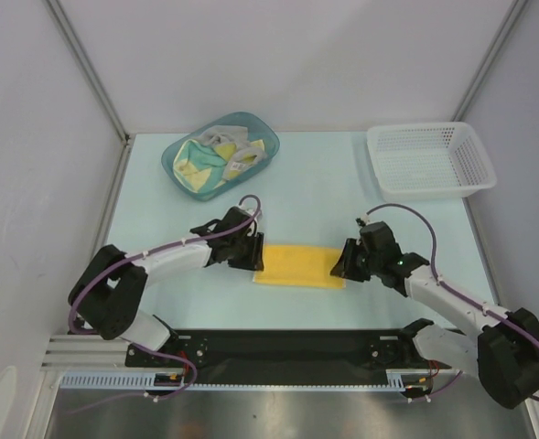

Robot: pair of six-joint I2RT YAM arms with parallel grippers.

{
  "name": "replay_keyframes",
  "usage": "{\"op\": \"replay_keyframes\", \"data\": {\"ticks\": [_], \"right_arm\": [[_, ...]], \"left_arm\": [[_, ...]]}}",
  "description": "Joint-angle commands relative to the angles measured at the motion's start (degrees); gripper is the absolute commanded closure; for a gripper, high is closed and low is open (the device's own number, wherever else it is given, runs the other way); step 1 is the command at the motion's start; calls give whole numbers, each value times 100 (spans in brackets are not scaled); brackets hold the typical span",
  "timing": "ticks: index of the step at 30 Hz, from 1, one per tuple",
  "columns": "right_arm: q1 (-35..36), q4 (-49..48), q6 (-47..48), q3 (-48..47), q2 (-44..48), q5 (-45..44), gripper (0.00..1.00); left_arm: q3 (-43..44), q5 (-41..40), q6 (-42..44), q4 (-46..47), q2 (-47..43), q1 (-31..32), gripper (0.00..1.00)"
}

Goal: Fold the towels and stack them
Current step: Fold the towel, then neatly place the folded towel into the bin

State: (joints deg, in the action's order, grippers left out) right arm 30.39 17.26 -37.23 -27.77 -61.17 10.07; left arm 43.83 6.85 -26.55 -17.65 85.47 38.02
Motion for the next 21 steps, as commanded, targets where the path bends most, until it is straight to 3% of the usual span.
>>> {"op": "replay_keyframes", "data": {"ticks": [1,5,12,21], "right_arm": [[-558,-265,260,-544,-26,179,73],[-991,-512,655,-809,-772,575,75],[-1176,-1347,700,-563,-1503,725,75],[-1229,-989,1034,-431,-1345,31,72]], "left_arm": [[573,-421,-79,-335,-259,30,52],[1144,-668,-44,-766,-128,30,49],[1215,27,141,217,425,21,48],[1435,-527,255,-142,1340,4,50]]}}
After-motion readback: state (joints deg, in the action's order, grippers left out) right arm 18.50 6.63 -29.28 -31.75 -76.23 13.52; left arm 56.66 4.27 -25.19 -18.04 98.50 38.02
